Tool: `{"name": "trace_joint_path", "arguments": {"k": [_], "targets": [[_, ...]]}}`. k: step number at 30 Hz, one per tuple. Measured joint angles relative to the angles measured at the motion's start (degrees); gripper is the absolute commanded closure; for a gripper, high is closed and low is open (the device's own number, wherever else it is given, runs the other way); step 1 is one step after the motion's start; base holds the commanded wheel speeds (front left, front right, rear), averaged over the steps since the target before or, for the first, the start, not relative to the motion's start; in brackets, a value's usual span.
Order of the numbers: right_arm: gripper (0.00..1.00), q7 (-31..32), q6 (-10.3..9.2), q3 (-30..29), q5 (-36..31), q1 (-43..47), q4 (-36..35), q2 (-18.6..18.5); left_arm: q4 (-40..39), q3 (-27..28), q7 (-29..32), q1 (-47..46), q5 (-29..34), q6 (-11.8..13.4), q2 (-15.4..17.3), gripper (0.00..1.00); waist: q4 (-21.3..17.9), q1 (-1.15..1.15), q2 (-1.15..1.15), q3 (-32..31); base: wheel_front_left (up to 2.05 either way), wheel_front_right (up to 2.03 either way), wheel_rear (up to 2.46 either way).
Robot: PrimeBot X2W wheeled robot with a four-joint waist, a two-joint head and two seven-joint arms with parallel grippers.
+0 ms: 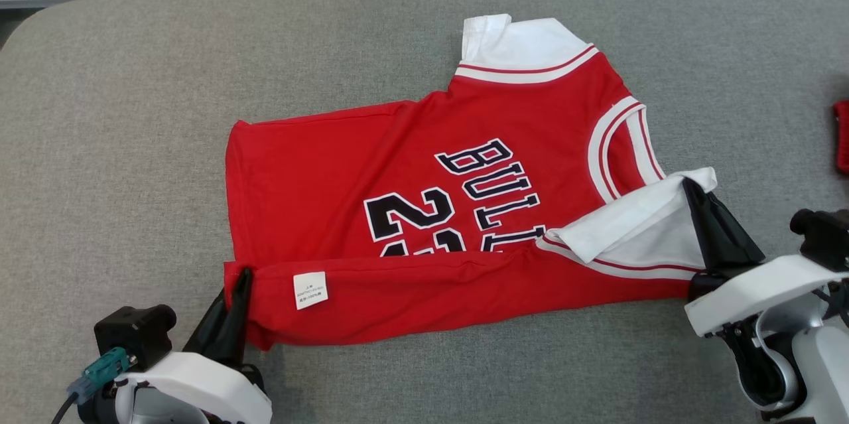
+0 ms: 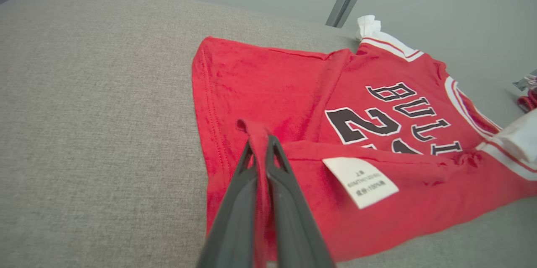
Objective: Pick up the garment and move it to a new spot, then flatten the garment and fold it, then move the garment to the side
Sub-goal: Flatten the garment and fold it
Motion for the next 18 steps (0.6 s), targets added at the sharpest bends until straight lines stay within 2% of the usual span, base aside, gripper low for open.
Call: {"name": "trace_joint_path", "arguments": {"k": [8,9,10,11,13,18], "targets": [[1.00,-3.45,0.00,3.83,2.65,-6.19,7.56,-0.88,5.42,-0.38,-1.23,-1.91,-1.02,-1.03,-1.10,1.00,0.48,0.00,0.00,1.68,0.00,0.00,0.00],[1.00,-3.88,0.00,4.23,3.34,-6.75,8.35,-0.87,6.05,-0.43,-1.46,-2.11,-1.19,-1.14,-1.30,0.73,0.55,0.00,0.00,1.80,0.00,0.00,0.00],[0.82,-4.34,0.00,4.64,3.78,-7.20,9.10,-0.89,6.69,-0.47,-1.58,-2.23,-1.36,-1.27,-1.47,0.30,0.64,0.00,0.00,1.89,0.00,0.00,0.00],[0.58,-4.86,0.00,5.02,4.21,-7.49,9.59,-0.88,7.36,-0.51,-2.03,-2.29,-1.43,-1.48,-1.60,0.00,0.75,0.00,0.00,1.93,0.00,0.00,0.00],[0.00,-5.91,0.00,5.56,4.91,-7.97,10.56,-0.98,8.39,-0.69,-2.86,-2.61,-1.44,-1.68,-1.96,0.00,1.01,0.00,0.00,1.91,0.00,0.00,0.00],[0.00,-9.46,0.00,6.20,3.78,-7.79,11.28,-1.83,9.83,-0.89,-6.80,-3.35,-0.88,-2.08,-3.07,0.00,1.37,0.00,0.00,0.91,0.00,0.00,0.00]]}}
